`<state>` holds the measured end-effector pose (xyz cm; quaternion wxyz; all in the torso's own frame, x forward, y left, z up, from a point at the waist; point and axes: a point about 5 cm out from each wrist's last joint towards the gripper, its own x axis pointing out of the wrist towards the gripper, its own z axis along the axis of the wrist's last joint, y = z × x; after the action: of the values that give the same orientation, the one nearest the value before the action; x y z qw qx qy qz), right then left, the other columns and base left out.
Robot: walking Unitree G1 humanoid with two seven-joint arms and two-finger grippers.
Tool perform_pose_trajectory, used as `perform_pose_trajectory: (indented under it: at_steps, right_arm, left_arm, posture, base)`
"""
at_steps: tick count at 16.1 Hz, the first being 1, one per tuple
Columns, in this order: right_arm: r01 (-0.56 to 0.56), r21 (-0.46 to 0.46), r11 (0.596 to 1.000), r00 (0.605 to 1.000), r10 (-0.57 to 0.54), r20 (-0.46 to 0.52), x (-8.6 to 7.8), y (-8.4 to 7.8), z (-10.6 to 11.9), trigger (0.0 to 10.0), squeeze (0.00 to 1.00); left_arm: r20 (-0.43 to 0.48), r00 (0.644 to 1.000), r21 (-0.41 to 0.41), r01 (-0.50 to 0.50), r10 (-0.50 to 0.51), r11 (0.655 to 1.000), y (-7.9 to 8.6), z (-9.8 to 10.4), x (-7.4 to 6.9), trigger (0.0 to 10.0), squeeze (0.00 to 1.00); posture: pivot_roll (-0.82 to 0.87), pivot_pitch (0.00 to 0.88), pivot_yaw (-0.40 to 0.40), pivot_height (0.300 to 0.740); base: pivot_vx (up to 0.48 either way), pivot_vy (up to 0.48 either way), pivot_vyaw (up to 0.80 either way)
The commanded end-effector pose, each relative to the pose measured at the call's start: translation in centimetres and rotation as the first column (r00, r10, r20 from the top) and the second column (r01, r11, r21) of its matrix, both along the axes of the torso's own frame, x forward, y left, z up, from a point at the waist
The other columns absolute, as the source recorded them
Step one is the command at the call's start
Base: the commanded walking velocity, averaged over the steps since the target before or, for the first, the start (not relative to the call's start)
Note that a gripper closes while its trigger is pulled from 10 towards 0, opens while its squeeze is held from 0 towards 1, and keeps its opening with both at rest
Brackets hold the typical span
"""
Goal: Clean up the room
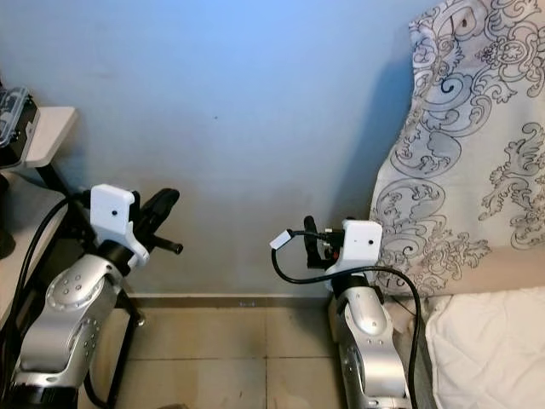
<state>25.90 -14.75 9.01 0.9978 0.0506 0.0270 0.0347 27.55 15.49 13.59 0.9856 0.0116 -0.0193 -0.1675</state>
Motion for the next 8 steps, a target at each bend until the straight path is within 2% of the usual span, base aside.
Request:
perform_pose_trajectory:
  at_steps: [1,8]
  right_arm:
    - [-0.006,-0.01,1.0,1.0,0.006,-0.005,0.26,-0.04,-0.07,10.0,0.0]
    - [-0.002,-0.014,1.0,1.0,0.002,-0.016,0.4,-0.11,-0.43,10.0,0.0]
  left_arm:
    - [-0.004,1.0,0.012,-0.006,0.006,1.0,-0.04,0.01,0.35,10.0,0.0]
    - [-0.006,1.0,0.018,-0.002,0.003,1.0,-0.21,0.04,0.77,10.0,0.0]
  posture:
    - [-0.01,0.0,-0.007,0.74]
    - [-0.02,0.0,-0.004,0.74]
  base:
    - [0.0,0.0,0.0]
    - [-0.309,0.0,0.0]
